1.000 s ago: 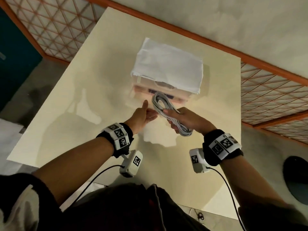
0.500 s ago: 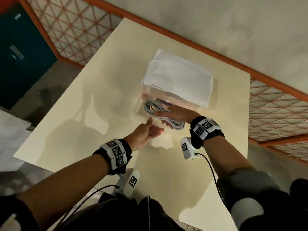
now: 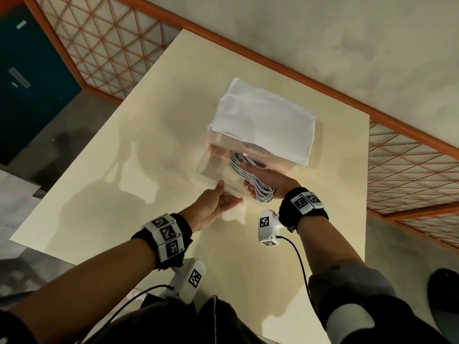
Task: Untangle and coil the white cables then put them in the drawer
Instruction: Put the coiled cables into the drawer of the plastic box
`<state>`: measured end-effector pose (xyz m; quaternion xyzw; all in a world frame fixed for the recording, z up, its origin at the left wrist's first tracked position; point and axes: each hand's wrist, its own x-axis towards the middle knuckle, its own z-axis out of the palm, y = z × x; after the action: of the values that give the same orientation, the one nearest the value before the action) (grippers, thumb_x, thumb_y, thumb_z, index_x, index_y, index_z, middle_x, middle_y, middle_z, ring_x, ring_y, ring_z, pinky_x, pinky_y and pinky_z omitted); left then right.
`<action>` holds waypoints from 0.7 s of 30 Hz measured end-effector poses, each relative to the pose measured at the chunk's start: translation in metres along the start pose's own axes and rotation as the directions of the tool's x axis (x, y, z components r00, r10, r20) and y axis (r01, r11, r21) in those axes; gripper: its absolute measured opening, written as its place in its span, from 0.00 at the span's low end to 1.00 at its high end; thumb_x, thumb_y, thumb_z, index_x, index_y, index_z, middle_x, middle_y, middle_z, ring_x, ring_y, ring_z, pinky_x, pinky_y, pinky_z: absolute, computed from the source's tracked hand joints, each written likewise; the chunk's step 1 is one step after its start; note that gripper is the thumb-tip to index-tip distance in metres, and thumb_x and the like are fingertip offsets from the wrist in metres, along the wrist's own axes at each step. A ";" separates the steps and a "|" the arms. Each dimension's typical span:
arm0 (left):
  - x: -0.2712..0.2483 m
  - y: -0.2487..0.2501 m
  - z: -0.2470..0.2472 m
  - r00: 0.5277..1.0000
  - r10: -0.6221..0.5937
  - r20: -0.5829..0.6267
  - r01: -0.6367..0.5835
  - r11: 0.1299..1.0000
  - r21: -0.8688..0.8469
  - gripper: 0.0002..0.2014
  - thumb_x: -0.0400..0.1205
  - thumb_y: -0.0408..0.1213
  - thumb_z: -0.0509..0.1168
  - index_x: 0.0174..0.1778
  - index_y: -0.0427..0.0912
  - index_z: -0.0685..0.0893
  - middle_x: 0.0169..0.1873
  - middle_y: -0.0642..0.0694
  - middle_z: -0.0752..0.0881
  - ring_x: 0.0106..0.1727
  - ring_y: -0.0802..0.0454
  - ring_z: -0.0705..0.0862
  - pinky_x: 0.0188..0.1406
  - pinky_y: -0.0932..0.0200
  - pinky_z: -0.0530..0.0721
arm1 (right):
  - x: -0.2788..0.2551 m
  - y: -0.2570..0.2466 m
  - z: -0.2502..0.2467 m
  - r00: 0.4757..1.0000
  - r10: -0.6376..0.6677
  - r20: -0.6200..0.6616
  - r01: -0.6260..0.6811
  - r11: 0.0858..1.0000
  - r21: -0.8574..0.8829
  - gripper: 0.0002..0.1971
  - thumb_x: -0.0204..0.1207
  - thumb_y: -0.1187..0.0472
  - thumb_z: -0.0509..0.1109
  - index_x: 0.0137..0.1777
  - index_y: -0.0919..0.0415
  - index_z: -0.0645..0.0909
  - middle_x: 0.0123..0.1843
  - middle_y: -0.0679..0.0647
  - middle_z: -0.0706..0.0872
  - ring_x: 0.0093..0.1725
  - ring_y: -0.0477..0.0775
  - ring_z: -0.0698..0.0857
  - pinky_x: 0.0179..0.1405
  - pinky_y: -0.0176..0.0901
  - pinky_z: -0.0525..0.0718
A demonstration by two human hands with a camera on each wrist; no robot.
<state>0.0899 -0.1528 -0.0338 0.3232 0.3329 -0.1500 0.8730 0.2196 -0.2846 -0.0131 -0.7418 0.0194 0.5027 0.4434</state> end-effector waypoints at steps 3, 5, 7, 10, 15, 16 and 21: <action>0.000 -0.001 0.001 1.000 0.012 0.000 -0.012 1.000 -0.008 0.23 0.88 0.44 0.49 0.47 0.25 0.77 0.43 0.28 0.86 0.37 0.49 0.91 0.39 0.64 0.89 | -0.001 0.002 0.002 0.999 -0.019 -0.050 0.021 0.998 0.058 0.22 0.77 0.40 0.66 0.39 0.61 0.79 0.23 0.51 0.83 0.21 0.48 0.80 0.22 0.36 0.81; 0.001 -0.002 0.000 1.000 0.012 0.012 -0.012 1.000 -0.023 0.23 0.88 0.44 0.50 0.47 0.24 0.78 0.42 0.28 0.86 0.38 0.49 0.91 0.41 0.63 0.89 | 0.004 0.007 0.003 0.977 -0.078 -0.198 0.089 0.995 0.047 0.24 0.76 0.39 0.67 0.41 0.64 0.81 0.23 0.51 0.84 0.21 0.49 0.82 0.27 0.39 0.83; 0.001 -0.003 0.001 1.000 0.011 0.018 -0.010 1.000 -0.030 0.24 0.88 0.44 0.50 0.46 0.24 0.78 0.40 0.30 0.88 0.38 0.48 0.91 0.42 0.63 0.89 | 0.013 0.013 0.003 0.927 -0.180 -0.329 0.177 0.983 -0.039 0.28 0.72 0.35 0.69 0.50 0.63 0.84 0.29 0.54 0.88 0.29 0.53 0.87 0.40 0.48 0.88; 0.001 -0.004 0.004 1.000 0.017 0.011 -0.017 1.000 -0.011 0.24 0.88 0.44 0.50 0.46 0.24 0.79 0.39 0.32 0.88 0.39 0.49 0.91 0.43 0.63 0.89 | 0.014 0.017 0.006 0.871 -0.262 -0.417 0.191 0.960 -0.203 0.29 0.69 0.32 0.69 0.58 0.55 0.84 0.48 0.55 0.90 0.49 0.57 0.87 0.58 0.50 0.83; 0.003 -0.002 0.009 0.999 0.043 -0.016 -0.043 0.999 0.006 0.25 0.88 0.45 0.50 0.46 0.24 0.79 0.42 0.30 0.87 0.37 0.50 0.91 0.41 0.64 0.89 | 0.010 0.022 0.018 0.761 -0.370 -0.534 0.282 0.928 -0.242 0.24 0.76 0.42 0.68 0.64 0.59 0.81 0.58 0.51 0.86 0.63 0.53 0.82 0.60 0.37 0.74; 0.004 -0.002 0.011 0.999 0.045 -0.022 -0.044 0.999 0.006 0.25 0.88 0.45 0.49 0.47 0.24 0.79 0.43 0.29 0.86 0.37 0.50 0.91 0.42 0.64 0.89 | 0.013 0.025 0.020 0.744 -0.396 -0.539 0.282 0.916 -0.285 0.27 0.76 0.41 0.67 0.69 0.58 0.79 0.66 0.54 0.83 0.71 0.55 0.77 0.70 0.41 0.71; 0.006 -0.004 0.013 0.998 0.048 -0.041 -0.048 0.999 0.001 0.25 0.88 0.46 0.50 0.53 0.23 0.77 0.45 0.28 0.86 0.38 0.50 0.91 0.45 0.63 0.89 | 0.021 0.023 0.021 0.749 -0.350 -0.563 0.017 0.859 -0.512 0.36 0.77 0.36 0.60 0.79 0.58 0.65 0.81 0.63 0.63 0.81 0.65 0.55 0.79 0.52 0.47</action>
<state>0.0989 -0.1647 -0.0316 0.3339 0.3429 -0.1224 0.8694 0.2041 -0.2760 -0.0462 -0.9508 -0.0308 0.1615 0.2627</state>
